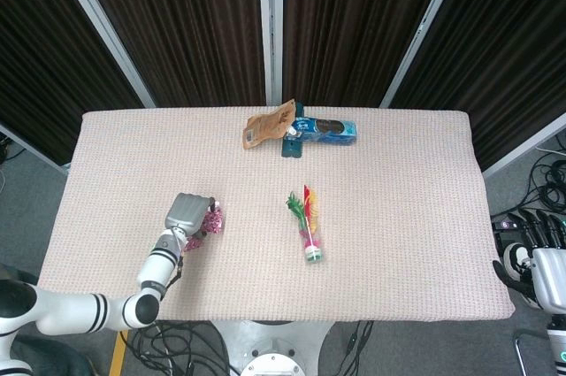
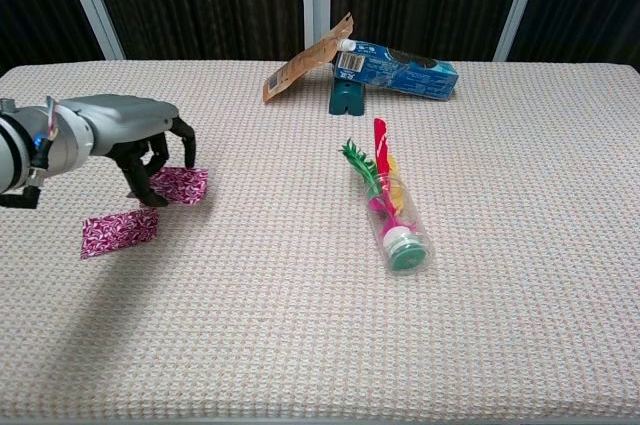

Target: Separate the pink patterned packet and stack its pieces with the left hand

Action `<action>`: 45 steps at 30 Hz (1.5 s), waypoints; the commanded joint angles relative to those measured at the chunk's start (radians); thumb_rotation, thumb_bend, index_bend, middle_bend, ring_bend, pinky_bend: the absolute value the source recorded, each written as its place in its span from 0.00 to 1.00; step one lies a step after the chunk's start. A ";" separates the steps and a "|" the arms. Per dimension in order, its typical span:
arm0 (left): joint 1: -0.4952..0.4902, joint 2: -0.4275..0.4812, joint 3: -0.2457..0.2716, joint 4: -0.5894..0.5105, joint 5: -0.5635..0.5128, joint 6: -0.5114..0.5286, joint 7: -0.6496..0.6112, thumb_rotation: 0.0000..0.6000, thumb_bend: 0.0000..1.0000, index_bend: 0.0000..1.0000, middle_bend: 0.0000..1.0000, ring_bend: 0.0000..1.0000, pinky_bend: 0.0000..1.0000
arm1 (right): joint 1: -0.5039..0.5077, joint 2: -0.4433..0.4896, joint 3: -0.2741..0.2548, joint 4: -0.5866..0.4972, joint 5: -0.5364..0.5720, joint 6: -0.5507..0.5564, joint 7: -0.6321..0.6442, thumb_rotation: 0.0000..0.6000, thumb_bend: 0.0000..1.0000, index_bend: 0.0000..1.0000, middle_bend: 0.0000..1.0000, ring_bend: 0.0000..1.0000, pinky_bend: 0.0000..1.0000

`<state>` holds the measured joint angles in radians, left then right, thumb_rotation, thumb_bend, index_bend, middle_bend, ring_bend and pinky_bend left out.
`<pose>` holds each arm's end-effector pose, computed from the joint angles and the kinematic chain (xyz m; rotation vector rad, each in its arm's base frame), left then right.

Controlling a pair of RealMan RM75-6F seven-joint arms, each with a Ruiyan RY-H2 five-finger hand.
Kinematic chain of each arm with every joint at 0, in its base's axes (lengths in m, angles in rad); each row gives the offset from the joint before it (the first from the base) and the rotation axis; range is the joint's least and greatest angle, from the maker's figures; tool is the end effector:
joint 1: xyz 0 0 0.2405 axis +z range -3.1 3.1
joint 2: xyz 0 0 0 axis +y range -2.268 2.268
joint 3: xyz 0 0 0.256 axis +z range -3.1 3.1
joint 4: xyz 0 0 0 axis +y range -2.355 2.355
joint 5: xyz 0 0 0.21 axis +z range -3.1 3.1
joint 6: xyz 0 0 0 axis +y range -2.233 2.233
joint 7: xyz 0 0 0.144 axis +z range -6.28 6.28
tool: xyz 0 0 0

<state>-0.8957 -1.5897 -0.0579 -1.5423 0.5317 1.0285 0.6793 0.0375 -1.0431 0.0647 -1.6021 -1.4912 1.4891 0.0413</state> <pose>-0.1667 0.3342 -0.0435 -1.8230 -1.0706 -0.4998 -0.3258 -0.1695 0.1882 1.3490 -0.8847 0.8501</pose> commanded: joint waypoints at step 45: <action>0.107 -0.033 -0.072 -0.061 -0.262 0.079 0.000 1.00 0.26 0.44 0.88 0.90 0.95 | 0.044 0.009 0.009 -0.015 0.010 -0.043 -0.010 0.86 0.20 0.13 0.09 0.00 0.00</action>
<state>-0.7892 -1.6226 -0.1294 -1.6035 0.2702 1.1076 0.6793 0.0811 -1.0342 0.0742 -1.6168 -1.4811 1.4462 0.0317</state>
